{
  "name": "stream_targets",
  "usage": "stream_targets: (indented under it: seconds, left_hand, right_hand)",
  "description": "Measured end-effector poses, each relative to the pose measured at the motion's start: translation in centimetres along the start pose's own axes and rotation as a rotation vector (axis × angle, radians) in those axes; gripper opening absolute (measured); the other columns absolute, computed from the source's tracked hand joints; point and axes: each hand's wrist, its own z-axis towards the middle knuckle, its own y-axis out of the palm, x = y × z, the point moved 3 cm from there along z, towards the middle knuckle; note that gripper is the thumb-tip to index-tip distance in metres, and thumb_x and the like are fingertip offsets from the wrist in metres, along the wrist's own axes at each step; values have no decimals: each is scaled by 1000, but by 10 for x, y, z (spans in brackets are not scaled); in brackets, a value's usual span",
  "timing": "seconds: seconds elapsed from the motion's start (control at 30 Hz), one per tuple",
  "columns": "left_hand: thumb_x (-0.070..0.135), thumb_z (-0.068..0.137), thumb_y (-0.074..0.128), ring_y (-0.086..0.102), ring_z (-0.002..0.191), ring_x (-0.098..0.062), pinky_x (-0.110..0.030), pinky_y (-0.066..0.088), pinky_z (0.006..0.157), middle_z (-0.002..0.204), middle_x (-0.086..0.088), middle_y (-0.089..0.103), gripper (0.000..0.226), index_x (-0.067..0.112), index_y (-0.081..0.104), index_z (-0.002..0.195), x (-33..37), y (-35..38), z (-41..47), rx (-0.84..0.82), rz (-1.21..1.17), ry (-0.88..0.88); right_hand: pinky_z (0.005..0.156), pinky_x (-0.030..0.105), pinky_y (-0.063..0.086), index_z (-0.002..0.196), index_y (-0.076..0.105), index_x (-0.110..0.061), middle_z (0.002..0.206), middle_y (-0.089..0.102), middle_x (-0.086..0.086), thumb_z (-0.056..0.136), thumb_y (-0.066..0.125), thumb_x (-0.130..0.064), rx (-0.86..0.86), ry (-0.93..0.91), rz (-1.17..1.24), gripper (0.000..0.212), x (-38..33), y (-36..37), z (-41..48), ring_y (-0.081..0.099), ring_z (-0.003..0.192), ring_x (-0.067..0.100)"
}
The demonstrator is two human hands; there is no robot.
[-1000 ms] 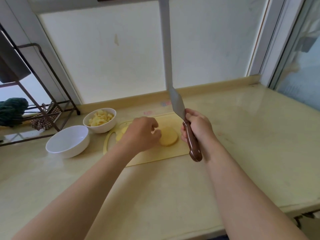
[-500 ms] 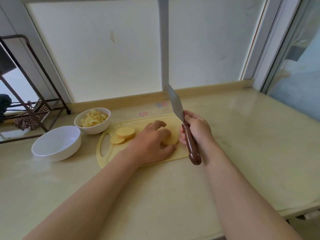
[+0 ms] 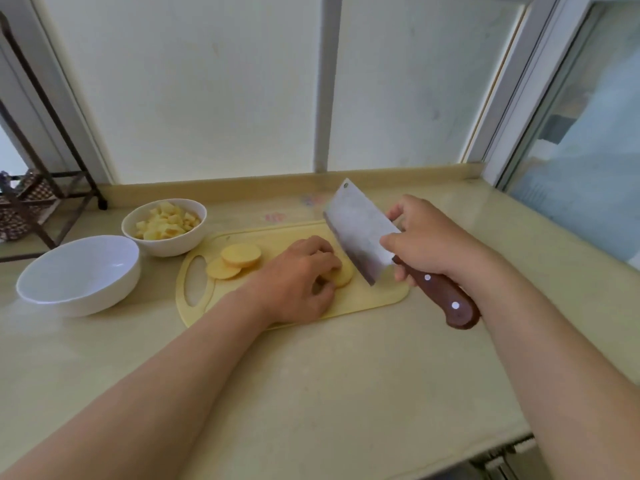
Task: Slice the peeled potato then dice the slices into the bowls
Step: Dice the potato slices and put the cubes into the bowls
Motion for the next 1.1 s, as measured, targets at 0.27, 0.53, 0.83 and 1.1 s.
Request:
stream_targets:
  seconds: [0.27, 0.53, 0.83, 1.1]
  left_hand:
    - [36, 88, 67, 56, 93, -24, -33, 49, 85, 114, -6, 56, 35, 13, 68, 114, 8, 1, 3, 14, 21, -68]
    - [34, 89, 52, 55, 98, -29, -38, 48, 86, 107, -8, 58, 30, 13, 69, 103, 14, 7, 9, 16, 137, 60]
    - [25, 94, 53, 54, 84, -26, -38, 48, 79, 100, -5, 58, 22, 14, 69, 105, 14, 12, 10, 15, 43, 154]
    - [19, 88, 62, 56, 80, -23, -33, 47, 75, 95, -2, 62, 13, 12, 72, 92, 10, 9, 8, 53, 22, 163]
  right_hand:
    - [49, 33, 54, 103, 44, -24, 81, 67, 11, 93, 47, -11, -12, -110, -389, 16, -20, 0, -14, 65, 52, 20]
    - [50, 32, 50, 104, 48, -22, 95, 62, 7, 99, 49, -18, -32, -145, -484, 6, -15, -1, -10, 66, 58, 23]
    - [51, 31, 56, 118, 41, -16, 73, 73, 16, 93, 38, -5, -288, -15, -470, 27, -17, 14, -5, 70, 48, 19]
    - [43, 25, 46, 119, 36, -17, 75, 69, 19, 83, 39, 4, -236, 16, -505, 41, -24, 19, -12, 58, 45, 23]
